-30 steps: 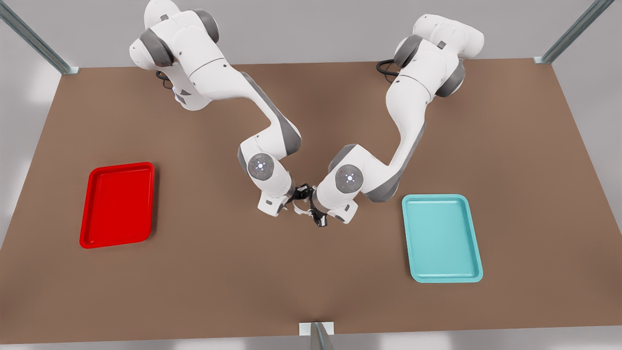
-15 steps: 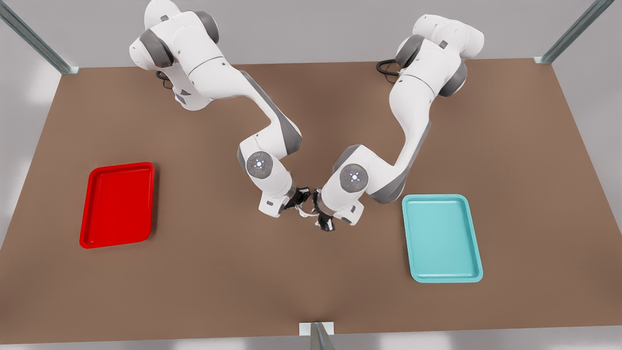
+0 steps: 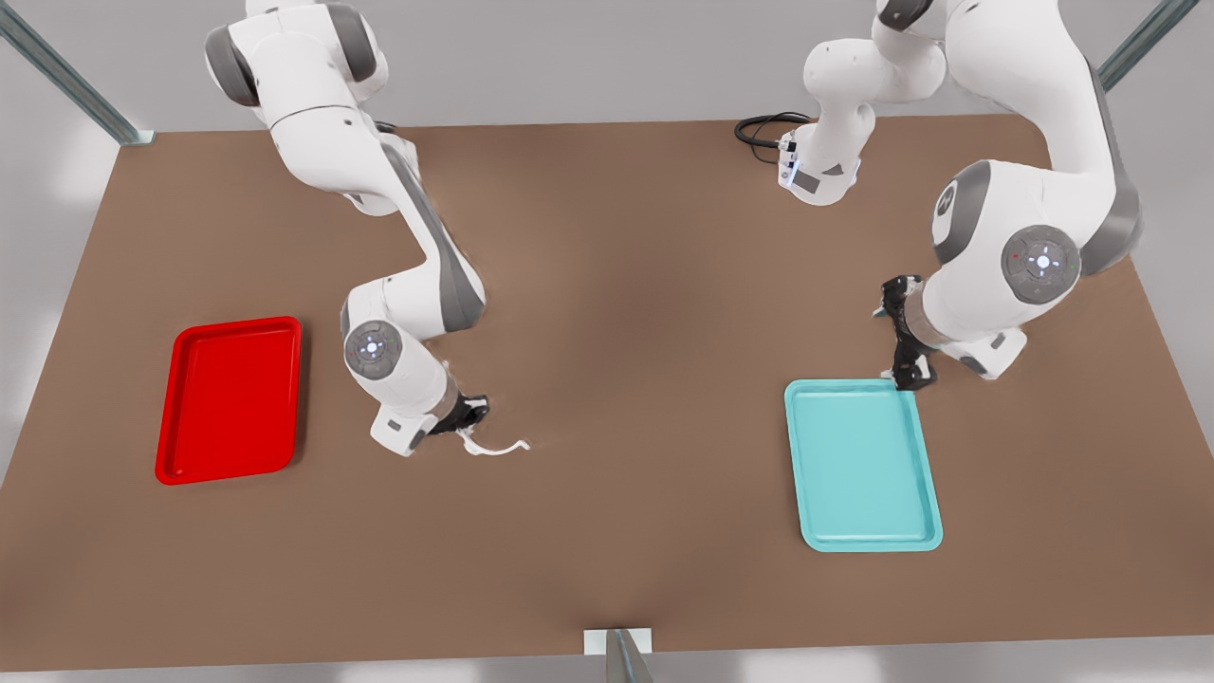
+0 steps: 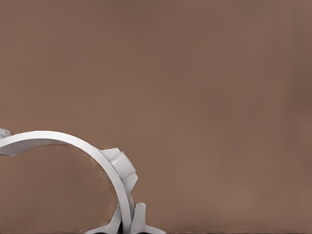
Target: Take the drainage pipe clamp from the left arm, pass it to the right arm, and place it in the plate on the right side
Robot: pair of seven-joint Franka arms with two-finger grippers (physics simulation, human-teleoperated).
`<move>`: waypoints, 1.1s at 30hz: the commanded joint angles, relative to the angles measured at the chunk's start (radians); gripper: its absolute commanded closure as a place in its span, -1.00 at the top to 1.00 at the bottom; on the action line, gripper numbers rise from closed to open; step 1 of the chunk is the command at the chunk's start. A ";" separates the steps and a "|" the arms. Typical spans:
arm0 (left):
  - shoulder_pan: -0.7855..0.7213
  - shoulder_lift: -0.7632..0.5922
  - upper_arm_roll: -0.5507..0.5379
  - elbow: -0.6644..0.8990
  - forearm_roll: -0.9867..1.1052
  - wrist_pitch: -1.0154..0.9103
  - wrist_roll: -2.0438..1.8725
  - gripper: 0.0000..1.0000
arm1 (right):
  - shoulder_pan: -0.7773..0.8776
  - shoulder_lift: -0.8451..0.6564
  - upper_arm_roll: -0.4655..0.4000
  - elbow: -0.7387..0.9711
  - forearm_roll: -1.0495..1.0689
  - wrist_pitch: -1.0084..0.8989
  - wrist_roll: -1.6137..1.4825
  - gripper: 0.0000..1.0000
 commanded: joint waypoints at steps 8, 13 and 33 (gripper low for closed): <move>-0.026 0.112 0.000 0.258 0.044 -0.258 1.510 1.00 | -0.416 -0.056 -0.003 -0.102 -0.237 -0.156 -0.593 -0.57; -0.011 0.118 0.004 0.258 0.020 -0.263 1.507 1.00 | -0.522 -0.002 -0.005 -0.082 -0.352 -0.095 -0.653 -0.57; -0.015 0.118 0.002 0.259 0.020 -0.272 1.509 1.00 | -0.464 0.056 0.009 0.206 -0.317 -0.312 -0.699 1.00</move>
